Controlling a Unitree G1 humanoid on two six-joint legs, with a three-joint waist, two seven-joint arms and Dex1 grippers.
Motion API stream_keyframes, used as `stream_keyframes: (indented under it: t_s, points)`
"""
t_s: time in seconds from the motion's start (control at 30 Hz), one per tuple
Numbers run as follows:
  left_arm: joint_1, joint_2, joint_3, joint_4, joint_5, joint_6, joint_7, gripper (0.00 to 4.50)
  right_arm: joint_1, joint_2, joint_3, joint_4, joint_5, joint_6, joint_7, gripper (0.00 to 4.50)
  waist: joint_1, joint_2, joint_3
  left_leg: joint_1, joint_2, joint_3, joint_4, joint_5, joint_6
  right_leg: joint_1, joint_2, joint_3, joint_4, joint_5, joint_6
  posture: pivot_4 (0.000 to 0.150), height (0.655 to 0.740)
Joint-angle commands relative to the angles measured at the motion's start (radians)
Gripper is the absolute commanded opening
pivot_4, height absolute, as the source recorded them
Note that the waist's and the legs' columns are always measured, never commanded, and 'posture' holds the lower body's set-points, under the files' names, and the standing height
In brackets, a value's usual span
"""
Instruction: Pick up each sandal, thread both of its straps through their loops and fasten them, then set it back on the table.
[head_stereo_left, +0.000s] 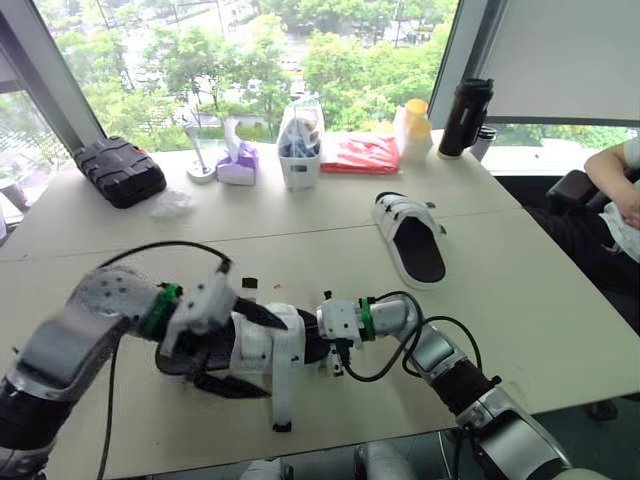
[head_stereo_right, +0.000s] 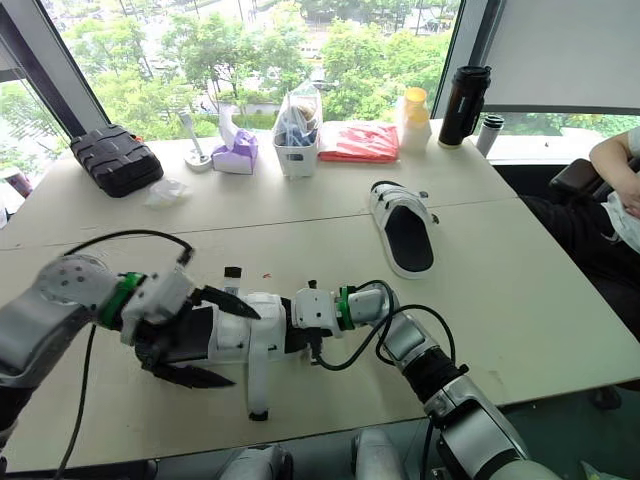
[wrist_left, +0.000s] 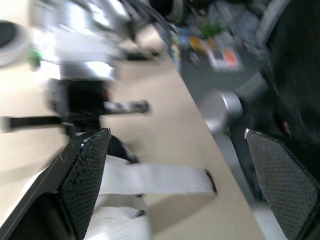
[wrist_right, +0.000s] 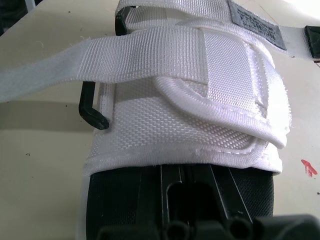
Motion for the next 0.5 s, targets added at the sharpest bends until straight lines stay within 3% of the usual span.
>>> stream_keyframes:
  t_s: [0.03, 0.2, 0.3, 0.4, 0.5]
  points:
    - [0.06, 0.047, 0.18, -0.008, -0.162, 0.195, 0.103, 4.47, 0.026, -0.014, 0.04, 0.027, -0.039, 0.018, 0.026, 0.0, -0.002, 0.0, 0.0, 0.0, 0.0, 0.0, 0.0, 0.0, 0.0, 0.0, 0.0, 0.0, 0.0, 0.0, 0.0, 0.15, 0.74]
    - [0.373, 0.045, 0.396, -0.091, -0.411, 0.444, 0.185, 4.47, 0.031, -0.019, 0.042, 0.013, -0.034, 0.025, 0.032, 0.0, -0.003, 0.001, 0.0, 0.0, 0.0, -0.002, 0.0, -0.002, 0.004, 0.0, -0.001, 0.001, 0.0, -0.001, 0.001, 0.15, 0.74]
    - [0.58, 0.008, 0.464, -0.159, -0.48, 0.499, 0.22, 4.47, 0.034, -0.021, 0.043, 0.004, -0.033, 0.032, 0.031, 0.0, -0.002, 0.001, 0.0, 0.001, 0.001, -0.001, -0.001, -0.003, 0.005, 0.0, -0.001, 0.002, -0.001, -0.001, 0.0, 0.15, 0.74]
    - [0.739, -0.038, 0.429, -0.235, -0.423, 0.454, 0.241, 4.47, 0.039, -0.022, 0.043, -0.012, -0.029, 0.044, 0.033, 0.0, 0.003, 0.0, 0.0, 0.001, 0.001, -0.002, -0.001, -0.003, 0.004, 0.002, -0.001, 0.001, -0.003, -0.002, -0.003, 0.15, 0.74]
    - [0.791, -0.098, 0.334, -0.277, -0.326, 0.372, 0.302, 4.47, 0.046, -0.025, 0.045, -0.022, -0.031, 0.047, 0.038, 0.0, 0.004, 0.002, -0.001, 0.003, 0.001, -0.001, -0.001, -0.003, 0.004, 0.004, -0.001, 0.001, -0.005, -0.003, -0.004, 0.15, 0.74]
